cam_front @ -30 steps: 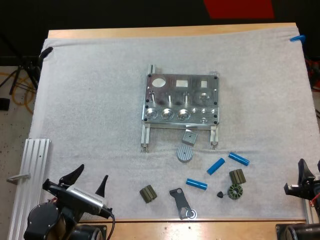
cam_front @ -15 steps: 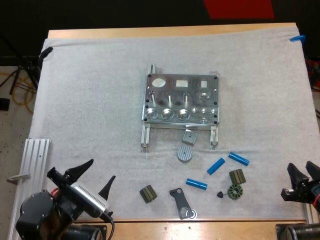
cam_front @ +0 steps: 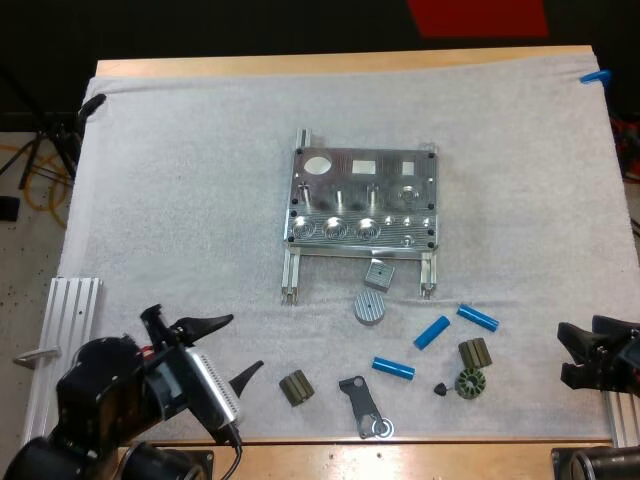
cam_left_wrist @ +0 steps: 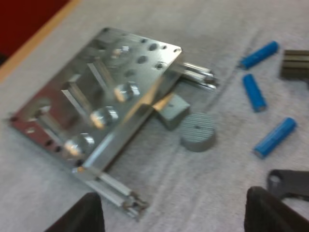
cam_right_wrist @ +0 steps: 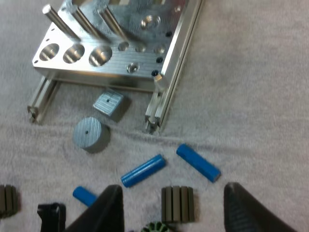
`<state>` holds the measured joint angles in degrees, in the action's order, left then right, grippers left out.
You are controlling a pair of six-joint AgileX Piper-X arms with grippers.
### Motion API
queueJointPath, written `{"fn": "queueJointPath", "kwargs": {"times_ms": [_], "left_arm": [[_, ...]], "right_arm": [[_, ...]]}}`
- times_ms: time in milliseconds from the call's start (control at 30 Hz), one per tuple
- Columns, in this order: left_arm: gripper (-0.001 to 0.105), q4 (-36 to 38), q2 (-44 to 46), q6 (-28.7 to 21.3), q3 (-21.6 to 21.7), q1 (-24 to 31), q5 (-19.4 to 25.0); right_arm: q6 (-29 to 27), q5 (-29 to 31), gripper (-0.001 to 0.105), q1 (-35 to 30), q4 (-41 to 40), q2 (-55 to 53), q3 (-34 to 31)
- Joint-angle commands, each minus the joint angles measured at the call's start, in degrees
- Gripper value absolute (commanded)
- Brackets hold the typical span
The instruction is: Load cells from right to left
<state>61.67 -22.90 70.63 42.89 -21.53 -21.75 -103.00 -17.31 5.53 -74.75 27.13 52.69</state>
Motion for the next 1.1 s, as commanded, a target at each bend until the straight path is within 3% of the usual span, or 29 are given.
{"fn": "queueJointPath", "kwargs": {"times_ms": [0, 333, 633, 767, 1067], "left_arm": [[0.06, 0.2, -1.1, -0.5, 0.6, -1.3, -0.7], [0.06, -1.3, -10.1, -3.8, 2.2, -14.7, -0.9], [0.06, -8.1, -19.0, -3.8, 2.2, -25.7, -0.9], [0.06, -11.2, -23.3, -4.8, 2.2, -28.1, -0.9], [0.06, -14.2, -34.6, -13.2, 2.2, -29.0, -0.8]], "right_arm": [[-1.5, -1.0, 0.047, -0.2, -2.2, 0.9, 1.6], [-2.3, -6.3, 0.047, -0.2, -10.6, 5.7, 6.6], [-2.8, -13.5, 0.047, 0.0, -11.2, 8.6, 6.6], [-2.7, -13.6, 0.047, 1.7, -11.2, 9.7, 6.6], [-2.7, -13.4, 0.047, 8.2, -11.2, 14.1, 6.6]]}}
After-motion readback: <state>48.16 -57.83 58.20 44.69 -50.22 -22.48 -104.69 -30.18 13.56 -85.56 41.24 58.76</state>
